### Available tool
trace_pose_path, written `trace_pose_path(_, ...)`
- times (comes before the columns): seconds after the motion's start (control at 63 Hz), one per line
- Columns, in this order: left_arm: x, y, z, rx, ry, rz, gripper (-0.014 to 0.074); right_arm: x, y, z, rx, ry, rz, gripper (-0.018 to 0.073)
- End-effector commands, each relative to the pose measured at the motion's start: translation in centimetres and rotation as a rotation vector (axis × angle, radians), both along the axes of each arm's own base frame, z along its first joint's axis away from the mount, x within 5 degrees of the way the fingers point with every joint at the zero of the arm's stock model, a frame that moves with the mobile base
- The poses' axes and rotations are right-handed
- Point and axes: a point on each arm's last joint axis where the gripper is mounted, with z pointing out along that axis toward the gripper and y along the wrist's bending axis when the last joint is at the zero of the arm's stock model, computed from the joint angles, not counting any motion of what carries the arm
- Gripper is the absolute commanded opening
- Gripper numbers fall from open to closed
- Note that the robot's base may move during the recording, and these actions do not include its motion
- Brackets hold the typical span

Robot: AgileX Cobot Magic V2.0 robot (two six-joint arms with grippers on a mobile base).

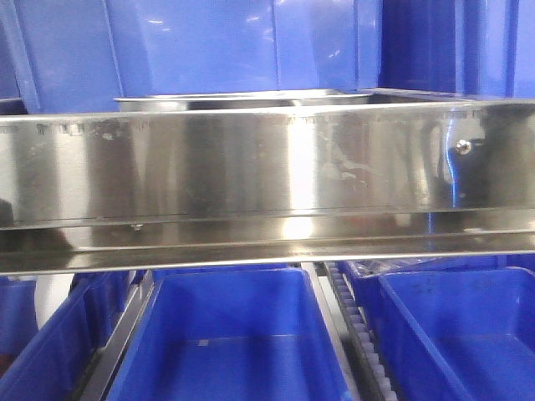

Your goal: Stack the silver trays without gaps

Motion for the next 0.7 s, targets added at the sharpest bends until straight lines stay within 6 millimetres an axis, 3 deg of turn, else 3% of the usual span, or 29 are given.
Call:
trace_pose_path(0.0,-0.15,0.06,0.98,-0.008,-0.103,0.007,-0.0048,-0.22,-0.08,0.82,-0.016,-0.101,-0.011,0.0055)
trace_pose_path(0.682,-0.22,0.12,1.68,-0.009,-0.181,0.013,-0.0048,-0.26,-0.09,1.11,-0.015,-0.13,-0.013,0.0055)
